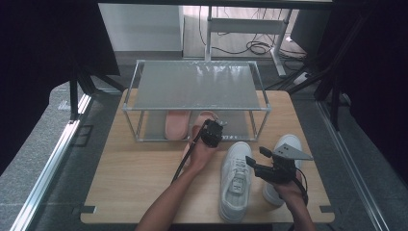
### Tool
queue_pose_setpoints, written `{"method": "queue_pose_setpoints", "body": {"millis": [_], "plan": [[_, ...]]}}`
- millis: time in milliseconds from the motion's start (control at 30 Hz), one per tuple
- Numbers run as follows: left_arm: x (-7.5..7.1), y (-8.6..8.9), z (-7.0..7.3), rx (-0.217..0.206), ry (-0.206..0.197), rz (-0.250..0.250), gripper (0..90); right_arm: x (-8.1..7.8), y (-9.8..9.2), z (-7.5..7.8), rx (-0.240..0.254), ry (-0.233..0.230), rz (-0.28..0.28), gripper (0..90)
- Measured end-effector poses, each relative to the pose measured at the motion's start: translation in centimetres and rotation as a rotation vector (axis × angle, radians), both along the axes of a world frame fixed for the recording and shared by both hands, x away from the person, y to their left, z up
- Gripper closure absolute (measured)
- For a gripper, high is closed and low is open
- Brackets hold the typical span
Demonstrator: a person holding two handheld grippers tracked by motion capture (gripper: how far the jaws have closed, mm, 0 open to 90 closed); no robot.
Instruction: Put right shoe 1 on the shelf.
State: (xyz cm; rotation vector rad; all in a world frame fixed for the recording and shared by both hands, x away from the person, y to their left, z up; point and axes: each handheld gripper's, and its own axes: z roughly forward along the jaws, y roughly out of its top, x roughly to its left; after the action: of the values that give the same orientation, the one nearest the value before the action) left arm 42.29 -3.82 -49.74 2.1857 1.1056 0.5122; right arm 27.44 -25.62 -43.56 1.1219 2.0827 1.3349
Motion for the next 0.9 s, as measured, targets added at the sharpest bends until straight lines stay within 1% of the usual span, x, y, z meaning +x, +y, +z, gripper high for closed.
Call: {"method": "queue_pose_setpoints", "body": {"millis": [100, 200, 233, 300, 333, 500, 533, 567, 667, 767, 900], "plan": [[0.5, 0.1, 0.1, -0.011, 0.015, 0.027, 90.0, 0.0, -0.1, 0.0, 0.001, 0.002, -0.003, 34.6], [1.0, 0.2, 0.0, -0.011, 0.023, 0.046, 90.0, 0.0, -0.1, 0.0, 0.000, 0.002, -0.004, 34.6], [1.2, 0.2, 0.0, -0.021, 0.027, 0.055, 90.0, 0.0, -0.1, 0.0, 0.000, 0.002, -0.004, 34.6], [1.3, 0.2, 0.0, -0.028, 0.025, 0.052, 90.0, 0.0, -0.1, 0.0, 0.001, 0.002, -0.003, 34.6], [1.2, 0.2, 0.0, -0.021, 0.026, 0.053, 89.9, 0.0, -0.1, 0.0, 0.000, 0.002, -0.003, 34.6], [0.5, 0.2, 0.7, -0.037, 0.007, 0.023, 89.5, 0.0, -0.1, -0.1, 0.000, 0.003, -0.005, 34.6], [0.3, 0.2, 1.0, -0.046, 0.007, 0.016, 89.5, 0.0, -0.1, -0.1, -0.001, 0.002, -0.005, 34.6], [0.1, 0.3, 1.2, -0.066, 0.004, 0.008, 89.5, 0.0, -0.1, -0.1, -0.002, 0.002, -0.003, 34.6], [-0.6, 0.6, 1.9, -0.103, 0.004, -0.009, 89.4, 0.0, 0.0, -0.1, -0.004, 0.002, -0.001, 34.6], [-1.4, 1.3, 2.4, -0.124, -0.001, -0.032, 89.1, 0.0, 0.1, -0.1, -0.005, 0.003, 0.001, 34.6], [-2.6, 2.2, 2.9, -0.136, -0.018, -0.055, 88.9, 0.0, 0.2, -0.1, -0.007, 0.003, 0.002, 34.6]]}}
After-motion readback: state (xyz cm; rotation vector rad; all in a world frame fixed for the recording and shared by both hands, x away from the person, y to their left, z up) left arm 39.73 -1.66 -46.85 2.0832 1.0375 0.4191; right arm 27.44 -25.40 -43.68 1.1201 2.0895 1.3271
